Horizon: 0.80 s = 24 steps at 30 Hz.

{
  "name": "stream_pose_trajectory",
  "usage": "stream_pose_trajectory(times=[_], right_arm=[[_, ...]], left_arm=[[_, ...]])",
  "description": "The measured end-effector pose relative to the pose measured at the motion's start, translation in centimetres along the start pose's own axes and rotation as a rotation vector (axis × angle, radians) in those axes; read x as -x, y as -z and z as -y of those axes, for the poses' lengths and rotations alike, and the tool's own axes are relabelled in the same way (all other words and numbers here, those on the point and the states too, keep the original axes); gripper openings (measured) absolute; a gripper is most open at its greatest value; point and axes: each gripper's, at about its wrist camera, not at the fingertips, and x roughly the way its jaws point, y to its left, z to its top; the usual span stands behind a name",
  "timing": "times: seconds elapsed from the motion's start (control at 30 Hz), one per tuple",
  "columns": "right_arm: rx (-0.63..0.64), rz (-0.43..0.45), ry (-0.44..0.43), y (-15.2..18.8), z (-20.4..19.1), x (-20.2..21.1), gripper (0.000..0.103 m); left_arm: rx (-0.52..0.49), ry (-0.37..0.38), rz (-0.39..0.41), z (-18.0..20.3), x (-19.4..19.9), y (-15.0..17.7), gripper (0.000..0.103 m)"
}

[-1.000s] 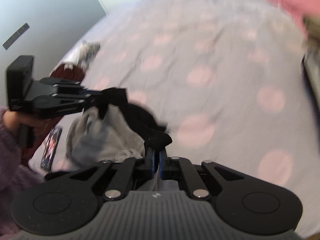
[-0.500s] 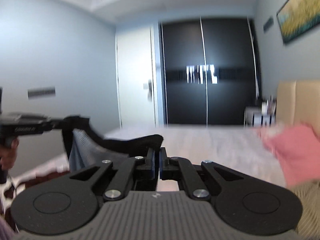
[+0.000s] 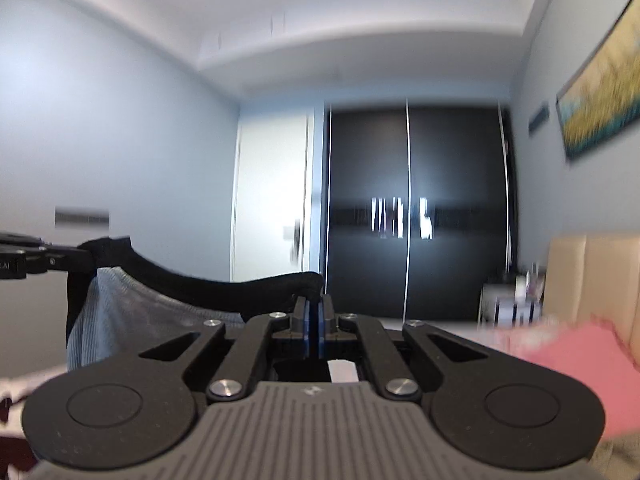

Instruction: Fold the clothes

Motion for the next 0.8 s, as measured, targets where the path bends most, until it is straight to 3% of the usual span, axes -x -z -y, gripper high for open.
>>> stream_pose_trajectory(times=[0.13,0.27,0.33,0.47,0.63,0.73,0.8], right_arm=[[-0.038,-0.267,-0.03,5.7,1.2,-3.5,0.005],[-0.045,-0.507,-0.052,11.8,1.5,-6.6,0.005],[-0.022,-0.588,-0.059,14.8,1.2,-7.8,0.005],[-0.007,-0.696,-0.076,19.2,1.0,-10.1,0.005],[-0.043,-0.771,-0.065,22.0,1.6,-12.2,0.005],[-0.056,-0.774,-0.052,22.5,1.6,-12.7,0.006],[-0.083,-0.786,-0.054,23.0,2.1,-13.7,0.013]], left_arm=[[0.026,0.044,-0.262,-0.1,-5.9,5.3,0.003],[0.0,0.102,-0.458,1.5,-10.5,10.2,0.003],[-0.029,0.126,-0.525,2.2,-12.4,12.4,0.003],[0.04,0.166,-0.644,1.2,-15.3,17.1,0.003],[0.053,0.15,-0.662,0.6,-16.2,20.5,0.003],[0.13,0.156,-0.642,-1.1,-15.6,20.6,0.003],[0.181,0.16,-0.629,-2.2,-15.3,20.6,0.004]])
